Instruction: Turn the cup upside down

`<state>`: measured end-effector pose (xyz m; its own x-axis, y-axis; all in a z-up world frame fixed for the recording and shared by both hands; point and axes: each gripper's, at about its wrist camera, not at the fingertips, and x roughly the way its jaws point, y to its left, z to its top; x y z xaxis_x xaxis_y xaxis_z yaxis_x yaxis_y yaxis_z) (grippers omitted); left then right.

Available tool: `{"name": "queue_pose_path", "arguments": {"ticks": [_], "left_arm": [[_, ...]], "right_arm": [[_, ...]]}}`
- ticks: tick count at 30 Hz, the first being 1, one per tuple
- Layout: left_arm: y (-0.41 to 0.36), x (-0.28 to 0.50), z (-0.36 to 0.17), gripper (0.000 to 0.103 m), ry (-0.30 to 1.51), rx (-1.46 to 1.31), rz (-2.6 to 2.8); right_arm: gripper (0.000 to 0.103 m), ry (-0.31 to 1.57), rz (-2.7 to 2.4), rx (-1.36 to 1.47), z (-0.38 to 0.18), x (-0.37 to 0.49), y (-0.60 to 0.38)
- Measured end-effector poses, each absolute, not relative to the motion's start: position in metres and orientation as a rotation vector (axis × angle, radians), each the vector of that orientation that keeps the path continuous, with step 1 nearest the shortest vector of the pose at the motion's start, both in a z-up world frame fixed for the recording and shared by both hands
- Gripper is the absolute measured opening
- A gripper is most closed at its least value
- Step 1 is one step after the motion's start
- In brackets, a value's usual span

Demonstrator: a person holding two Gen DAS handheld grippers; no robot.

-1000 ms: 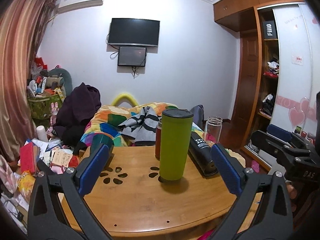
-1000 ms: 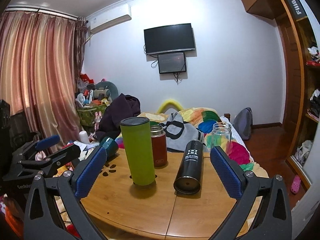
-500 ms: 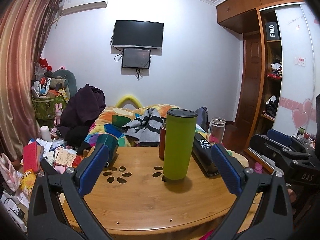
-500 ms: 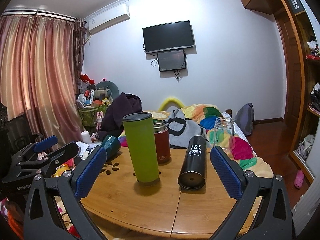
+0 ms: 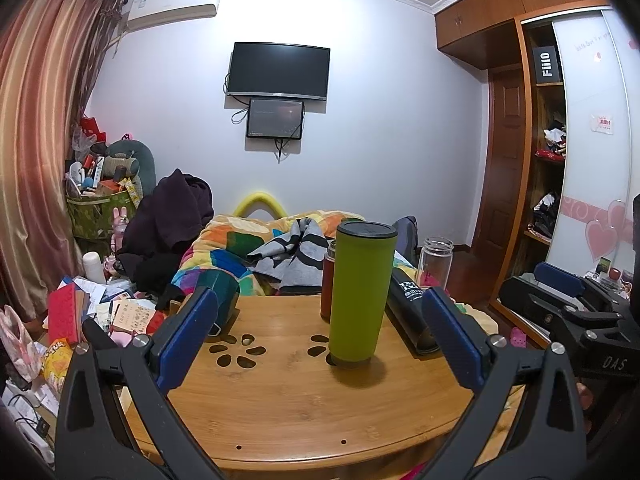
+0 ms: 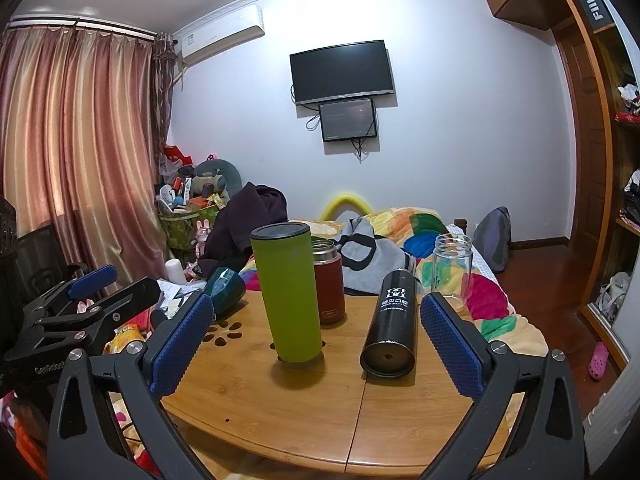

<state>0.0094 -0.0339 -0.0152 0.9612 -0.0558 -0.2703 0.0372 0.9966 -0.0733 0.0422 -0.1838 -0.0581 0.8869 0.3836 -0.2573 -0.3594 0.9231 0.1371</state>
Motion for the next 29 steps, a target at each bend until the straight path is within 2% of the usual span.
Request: {"name": "queue_pose_path", "arguments": {"ticks": [29], "left_arm": [[-0.0308,0.0122,-0.0164,0.103,0.285,-0.072,-0.044]], "right_arm": [[0.103,0.286,0.392,0.089,-0.057,0.0393,-0.181]]}}
